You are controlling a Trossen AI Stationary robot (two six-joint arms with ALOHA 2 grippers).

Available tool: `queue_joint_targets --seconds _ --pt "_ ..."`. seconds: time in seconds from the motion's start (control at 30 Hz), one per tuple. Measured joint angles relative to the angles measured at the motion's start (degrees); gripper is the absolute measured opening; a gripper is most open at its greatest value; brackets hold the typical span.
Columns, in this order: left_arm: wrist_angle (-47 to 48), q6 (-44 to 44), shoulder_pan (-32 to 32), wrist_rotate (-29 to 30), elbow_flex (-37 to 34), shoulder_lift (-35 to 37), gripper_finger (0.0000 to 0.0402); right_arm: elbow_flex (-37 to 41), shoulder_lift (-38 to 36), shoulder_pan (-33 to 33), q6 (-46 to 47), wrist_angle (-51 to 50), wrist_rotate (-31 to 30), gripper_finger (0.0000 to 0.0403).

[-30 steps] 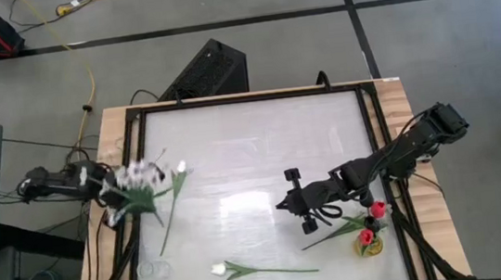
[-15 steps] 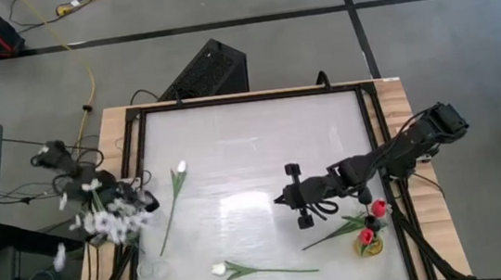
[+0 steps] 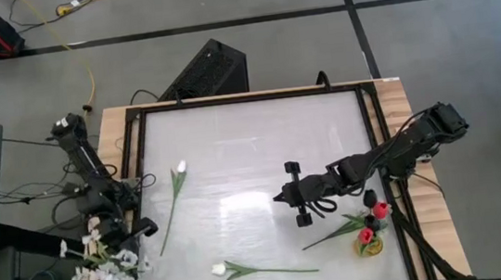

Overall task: Sort flowers into vase by color
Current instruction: Put the top white flowers into the transparent vase

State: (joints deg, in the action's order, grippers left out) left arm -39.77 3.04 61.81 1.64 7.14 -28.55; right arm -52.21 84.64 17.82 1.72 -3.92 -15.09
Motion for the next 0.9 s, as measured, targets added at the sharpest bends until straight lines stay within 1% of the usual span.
queue_joint_targets --seconds 0.07,0.13,0.37,0.5,0.6,0.8,0.9 --pt "0.37 1.27 1.57 3.28 0.0 -0.8 0.0 0.0 0.0 0.02 0.0 0.02 0.0 0.0025" --pt "0.54 1.46 2.5 5.24 0.0 -1.57 0.0 0.0 0.0 0.02 -0.01 0.03 0.0 0.0025" --pt "3.1 1.39 3.91 9.57 0.04 -2.14 0.0 0.0 0.0 0.13 -0.02 0.02 0.02 0.0025" --pt "4.86 1.89 4.89 9.81 0.04 -2.17 0.0 0.0 0.0 0.15 0.31 -0.07 0.07 0.0025" --pt "5.5 2.56 6.2 11.9 0.04 -2.02 0.0 0.0 0.0 0.5 0.42 -0.17 0.07 0.0025" --pt "8.39 2.93 10.11 17.42 0.04 1.4 0.0 0.0 0.0 0.99 0.83 -0.33 0.15 0.0025" --pt "11.82 3.2 12.29 20.89 0.04 4.18 0.0 0.01 0.0 1.0 0.88 -0.33 0.15 0.0025"
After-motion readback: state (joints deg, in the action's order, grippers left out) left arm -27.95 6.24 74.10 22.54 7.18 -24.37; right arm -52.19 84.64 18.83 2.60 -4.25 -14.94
